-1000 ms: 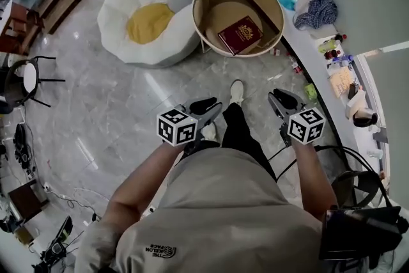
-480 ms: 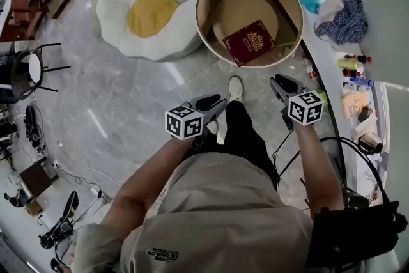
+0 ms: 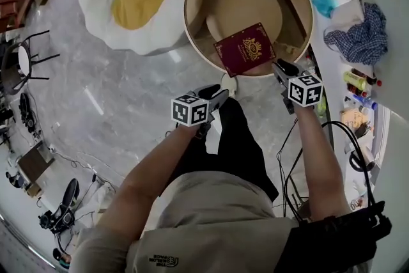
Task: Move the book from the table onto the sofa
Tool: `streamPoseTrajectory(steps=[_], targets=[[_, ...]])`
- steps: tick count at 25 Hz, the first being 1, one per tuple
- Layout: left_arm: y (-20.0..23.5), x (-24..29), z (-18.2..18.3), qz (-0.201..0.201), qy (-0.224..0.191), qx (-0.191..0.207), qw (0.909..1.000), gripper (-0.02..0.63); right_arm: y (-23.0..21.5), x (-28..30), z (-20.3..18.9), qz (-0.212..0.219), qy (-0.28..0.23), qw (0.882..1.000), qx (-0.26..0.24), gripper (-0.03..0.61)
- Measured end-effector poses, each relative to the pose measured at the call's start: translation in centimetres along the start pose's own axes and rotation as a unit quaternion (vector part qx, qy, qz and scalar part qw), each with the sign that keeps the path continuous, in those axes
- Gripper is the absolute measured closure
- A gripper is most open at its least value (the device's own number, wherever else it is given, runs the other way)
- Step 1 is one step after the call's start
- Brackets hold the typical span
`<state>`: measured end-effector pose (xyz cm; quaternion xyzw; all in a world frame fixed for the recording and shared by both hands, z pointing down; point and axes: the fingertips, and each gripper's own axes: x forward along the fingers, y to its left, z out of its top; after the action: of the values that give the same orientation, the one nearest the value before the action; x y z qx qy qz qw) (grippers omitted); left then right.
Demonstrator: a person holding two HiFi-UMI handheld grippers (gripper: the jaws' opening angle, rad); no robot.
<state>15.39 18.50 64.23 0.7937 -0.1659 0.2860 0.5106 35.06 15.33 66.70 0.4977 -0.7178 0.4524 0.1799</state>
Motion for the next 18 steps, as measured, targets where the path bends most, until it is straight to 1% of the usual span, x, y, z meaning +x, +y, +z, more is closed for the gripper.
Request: streamPoseTrajectory(steps=[6,9,13,18], targets=[[4.7,4.8,-0.1,0.026,0.016,-0.033,0.999,0.453,-6.5,5.6,-0.2,0.001,0.029,0.999,0.022,0.444],[6.6,6.8,0.0,0.032,0.022,-0.048,0.9981,0.449,-8.9,8.0,-0.4,0.007,0.039,0.999,0.028,0.442],[7.8,8.3,0.4,0.028,0.024,-0.059,0.9976,0.448,-10.1,10.2,-0.2,0.02,0.04,0.998,0.038,0.441],[9.1,10.1,1.5,0.026,0.007,-0.082,0.9962,0.448,-10.0,12.0,-0.2,0.058,0.03,0.996,0.065,0.438]])
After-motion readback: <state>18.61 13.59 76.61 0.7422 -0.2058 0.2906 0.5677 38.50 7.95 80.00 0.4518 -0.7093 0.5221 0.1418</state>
